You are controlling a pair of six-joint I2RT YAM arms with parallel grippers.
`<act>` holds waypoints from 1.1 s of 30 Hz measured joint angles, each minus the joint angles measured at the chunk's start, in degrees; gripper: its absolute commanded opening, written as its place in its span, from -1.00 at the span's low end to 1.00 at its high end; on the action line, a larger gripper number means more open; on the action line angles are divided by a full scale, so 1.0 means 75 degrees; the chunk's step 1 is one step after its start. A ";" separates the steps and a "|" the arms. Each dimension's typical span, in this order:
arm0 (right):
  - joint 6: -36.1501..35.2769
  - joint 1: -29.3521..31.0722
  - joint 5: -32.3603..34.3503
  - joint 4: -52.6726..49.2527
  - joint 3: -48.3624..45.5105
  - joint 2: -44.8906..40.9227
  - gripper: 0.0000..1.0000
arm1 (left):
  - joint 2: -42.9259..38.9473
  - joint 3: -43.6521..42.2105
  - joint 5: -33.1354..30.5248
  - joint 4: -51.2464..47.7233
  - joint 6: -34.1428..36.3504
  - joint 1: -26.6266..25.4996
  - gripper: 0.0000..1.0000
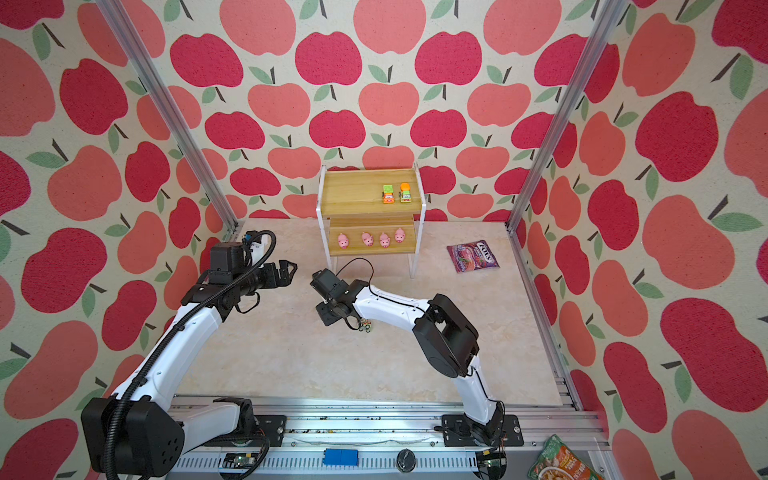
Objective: Place and organize the plastic toys onto the shelf
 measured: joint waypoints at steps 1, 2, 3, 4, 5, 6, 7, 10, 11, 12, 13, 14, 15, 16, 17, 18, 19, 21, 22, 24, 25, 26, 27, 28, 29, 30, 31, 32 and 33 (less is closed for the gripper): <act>0.0032 0.0026 -0.0102 0.0009 0.0117 0.0169 -0.49 | 0.0000 -0.0003 -0.0023 0.0003 -0.0052 0.0102 0.99; 0.0047 0.0047 -0.0189 0.0047 0.0178 0.0306 -0.45 | 0.0000 -0.0003 -0.0064 0.0003 -0.0108 0.0184 0.98; 0.0090 0.0055 -0.0259 0.0085 0.0184 0.0382 -0.38 | 0.0000 0.0000 -0.0079 0.0003 -0.0184 0.0251 0.99; 0.0128 0.0067 -0.0326 0.0108 0.0184 0.0443 -0.30 | 0.0006 0.0000 -0.0099 0.0000 -0.0221 0.0303 0.99; 0.0169 0.0067 -0.0376 0.0134 0.0184 0.0481 -0.20 | 0.0012 0.0000 -0.0108 0.0003 -0.0251 0.0335 0.99; 0.0187 0.0067 -0.0408 0.0172 0.0184 0.0484 -0.11 | 0.0017 0.0000 -0.0111 0.0000 -0.0283 0.0347 0.99; 0.0213 0.0067 -0.0417 0.0187 0.0184 0.0484 0.00 | 0.0023 0.0000 -0.0108 0.0003 -0.0309 0.0350 0.99; 0.0189 0.0064 -0.0402 0.0265 0.0140 0.0440 0.23 | 0.0061 0.0006 -0.0108 0.0000 -0.0417 0.0350 0.99; 0.0154 0.0064 -0.0385 0.0361 0.0023 0.0361 0.27 | 0.0085 0.0012 -0.0108 0.0000 -0.0423 0.0350 0.99; 0.0140 0.0064 -0.0356 0.0420 -0.0125 0.0248 0.30 | 0.0102 0.0012 -0.0108 0.0000 -0.0431 0.0350 0.99; 0.0140 0.0064 -0.0321 0.0475 -0.0303 0.0096 0.30 | 0.0111 0.0012 -0.0108 0.0000 -0.0452 0.0350 0.99; 0.0137 0.0064 -0.0291 0.0545 -0.0522 -0.0117 0.31 | 0.0117 0.0012 -0.0108 -0.0003 -0.0478 0.0350 0.99; 0.0131 0.0061 -0.0251 0.0595 -0.0688 -0.0291 0.31 | 0.0117 0.0012 -0.0108 -0.0003 -0.0504 0.0350 0.99; 0.0119 0.0055 -0.0213 0.0679 -0.0886 -0.0530 0.31 | 0.0117 0.0012 -0.0111 -0.0003 -0.0551 0.0338 0.99; 0.0114 0.0050 -0.0172 0.0799 -0.1075 -0.0755 0.31 | 0.0122 0.0012 -0.0125 -0.0006 -0.0571 0.0312 0.99; 0.0111 0.0035 -0.0143 0.0944 -0.1268 -0.0985 0.32 | 0.0122 0.0012 -0.0137 -0.0012 -0.0595 0.0289 0.99; 0.0102 0.0026 -0.0122 0.1116 -0.1463 -0.1201 0.33 | 0.0134 0.0015 -0.0146 -0.0029 -0.0615 0.0251 0.99; 0.0023 0.0012 -0.0125 0.1515 -0.1830 -0.1556 0.36 | 0.0175 0.0055 -0.0175 -0.0099 -0.0618 0.0166 0.99; -0.0038 0.0009 -0.0125 0.1690 -0.1979 -0.1667 0.37 | 0.0216 0.0099 -0.0198 -0.0149 -0.0621 0.0131 0.99; -0.0189 0.0015 -0.0154 0.1947 -0.2124 -0.1728 0.38 | 0.0297 0.0248 -0.0233 -0.0318 -0.0621 0.0079 1.00; -0.0280 0.0015 -0.0192 0.2028 -0.2151 -0.1716 0.39 | 0.0338 0.0350 -0.0277 -0.0437 -0.0621 0.0061 1.00; -0.0402 0.0015 -0.0239 0.2057 -0.2157 -0.1705 0.39 | 0.0376 0.0455 -0.0306 -0.0545 -0.0621 0.0058 1.00; -0.0501 0.0015 -0.0271 0.2078 -0.2154 -0.1690 0.39 | 0.0402 0.0536 -0.0338 -0.0627 -0.0624 0.0044 1.00; -0.0621 0.0023 -0.0297 0.2066 -0.2113 -0.1661 0.38 | 0.0428 0.0644 -0.0358 -0.0737 -0.0627 0.0044 1.00; -0.0711 0.0029 -0.0323 0.2040 -0.2049 -0.1617 0.38 | 0.0446 0.0723 -0.0376 -0.0833 -0.0632 0.0047 1.00; -0.0842 0.0032 -0.0341 0.1958 -0.1894 -0.1521 0.38 | 0.0460 0.0796 -0.0399 -0.0941 -0.0653 0.0047 1.00; -0.0944 0.0032 -0.0356 0.1894 -0.1731 -0.1422 0.38 | 0.0466 0.0848 -0.0408 -0.1040 -0.0682 0.0058 1.00; -0.1020 0.0032 -0.0356 0.1836 -0.1594 -0.1341 0.38 | 0.0469 0.0883 -0.0405 -0.1128 -0.0708 0.0076 1.00; -0.1107 0.0038 -0.0367 0.1722 -0.1399 -0.1224 0.37 | 0.0469 0.0903 -0.0388 -0.1233 -0.0766 0.0111 1.00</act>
